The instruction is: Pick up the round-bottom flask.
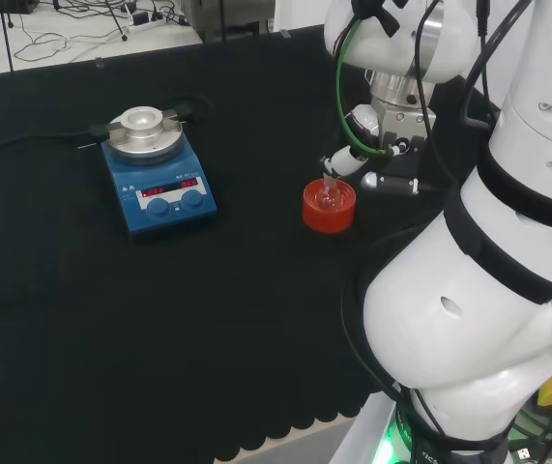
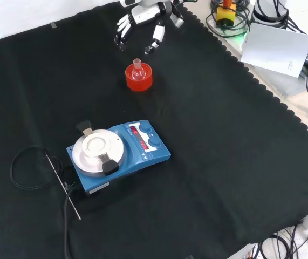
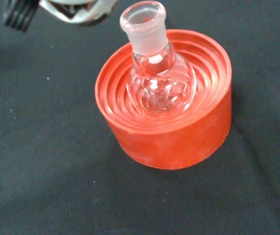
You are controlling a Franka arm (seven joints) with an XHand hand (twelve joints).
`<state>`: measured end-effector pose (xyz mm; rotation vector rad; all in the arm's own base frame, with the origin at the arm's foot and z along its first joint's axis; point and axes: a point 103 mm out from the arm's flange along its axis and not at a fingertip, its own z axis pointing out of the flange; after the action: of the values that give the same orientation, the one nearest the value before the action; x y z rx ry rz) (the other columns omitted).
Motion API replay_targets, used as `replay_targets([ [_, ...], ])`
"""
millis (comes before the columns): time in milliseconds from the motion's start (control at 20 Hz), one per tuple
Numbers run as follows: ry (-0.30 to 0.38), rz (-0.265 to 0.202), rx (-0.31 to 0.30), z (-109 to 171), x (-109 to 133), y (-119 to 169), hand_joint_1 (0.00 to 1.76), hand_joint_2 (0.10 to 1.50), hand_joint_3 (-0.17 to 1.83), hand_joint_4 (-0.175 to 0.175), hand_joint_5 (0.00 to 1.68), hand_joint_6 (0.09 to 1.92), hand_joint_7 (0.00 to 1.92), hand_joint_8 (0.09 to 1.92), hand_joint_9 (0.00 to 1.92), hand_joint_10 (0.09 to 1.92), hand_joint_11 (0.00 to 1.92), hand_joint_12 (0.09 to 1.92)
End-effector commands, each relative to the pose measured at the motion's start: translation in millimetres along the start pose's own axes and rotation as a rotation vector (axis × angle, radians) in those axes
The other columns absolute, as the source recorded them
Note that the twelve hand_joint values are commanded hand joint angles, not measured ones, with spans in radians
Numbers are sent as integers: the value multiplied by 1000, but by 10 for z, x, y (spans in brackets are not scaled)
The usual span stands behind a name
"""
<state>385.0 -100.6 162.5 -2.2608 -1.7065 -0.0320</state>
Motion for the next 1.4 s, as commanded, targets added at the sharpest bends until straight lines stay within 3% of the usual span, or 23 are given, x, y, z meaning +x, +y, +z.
replay_targets([
  [50,12,-6,3,367,4,85,874,651,623,-20,608,509,287,702,508,670,224,1375],
  [500,3,-14,-22,487,-28,135,879,639,638,-22,609,562,293,703,507,674,221,1379],
  [1400,-53,6,-94,540,-75,182,925,622,653,-44,774,726,360,710,562,664,280,1362],
])
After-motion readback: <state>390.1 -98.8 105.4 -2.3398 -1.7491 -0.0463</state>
